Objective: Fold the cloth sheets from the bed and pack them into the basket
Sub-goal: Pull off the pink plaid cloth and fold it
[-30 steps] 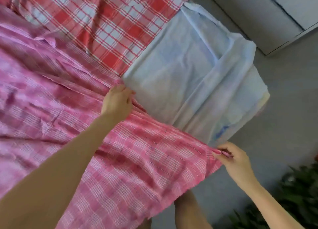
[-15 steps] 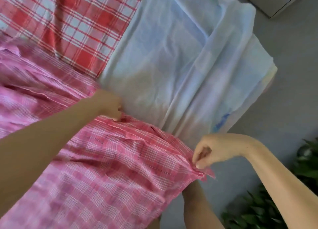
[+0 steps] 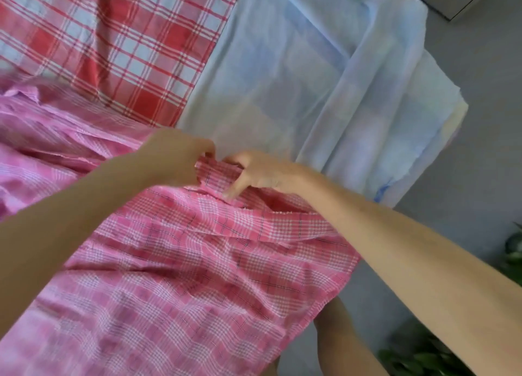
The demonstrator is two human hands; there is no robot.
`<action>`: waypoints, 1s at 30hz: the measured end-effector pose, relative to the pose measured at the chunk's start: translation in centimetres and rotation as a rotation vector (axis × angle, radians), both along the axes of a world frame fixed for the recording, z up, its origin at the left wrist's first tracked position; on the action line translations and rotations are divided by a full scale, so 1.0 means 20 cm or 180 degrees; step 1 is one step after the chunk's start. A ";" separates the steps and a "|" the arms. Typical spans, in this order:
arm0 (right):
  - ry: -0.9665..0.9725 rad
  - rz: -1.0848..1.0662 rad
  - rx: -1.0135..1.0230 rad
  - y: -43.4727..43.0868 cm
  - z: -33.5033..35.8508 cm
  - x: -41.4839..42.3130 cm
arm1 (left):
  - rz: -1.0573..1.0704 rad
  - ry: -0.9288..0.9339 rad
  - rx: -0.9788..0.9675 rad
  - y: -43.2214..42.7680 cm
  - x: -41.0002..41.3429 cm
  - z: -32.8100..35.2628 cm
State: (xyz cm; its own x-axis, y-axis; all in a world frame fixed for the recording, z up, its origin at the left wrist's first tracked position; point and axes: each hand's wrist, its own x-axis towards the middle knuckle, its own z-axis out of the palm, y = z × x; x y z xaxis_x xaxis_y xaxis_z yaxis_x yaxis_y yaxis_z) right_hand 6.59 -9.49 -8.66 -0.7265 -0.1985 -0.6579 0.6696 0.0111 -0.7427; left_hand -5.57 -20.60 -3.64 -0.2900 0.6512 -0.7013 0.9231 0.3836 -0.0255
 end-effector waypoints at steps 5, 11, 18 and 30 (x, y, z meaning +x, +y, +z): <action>-0.0113 0.0656 0.0952 0.27 -0.01 0.17 | -0.0048 -0.0078 -0.0055 0.19 -0.08 0.02; -0.0409 0.1437 0.3025 0.47 -0.05 0.66 | -0.0440 0.0497 0.0513 0.35 -0.08 -0.06; -0.0234 0.0740 0.3874 0.43 -0.16 0.96 | -0.0132 0.1036 0.0570 0.37 0.03 -0.32; 0.0316 -0.0512 0.4086 0.24 -0.24 1.12 | 0.0187 0.0051 0.0667 -0.13 0.15 -0.46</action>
State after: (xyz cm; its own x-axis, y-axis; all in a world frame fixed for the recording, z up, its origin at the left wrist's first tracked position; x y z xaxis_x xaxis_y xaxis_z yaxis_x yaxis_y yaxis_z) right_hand 29.04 -4.74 -13.51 -0.7394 0.6234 -0.2542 0.6729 0.6728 -0.3074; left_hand -2.57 -23.24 -12.88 -0.3419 0.7640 -0.5473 0.8991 0.4353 0.0459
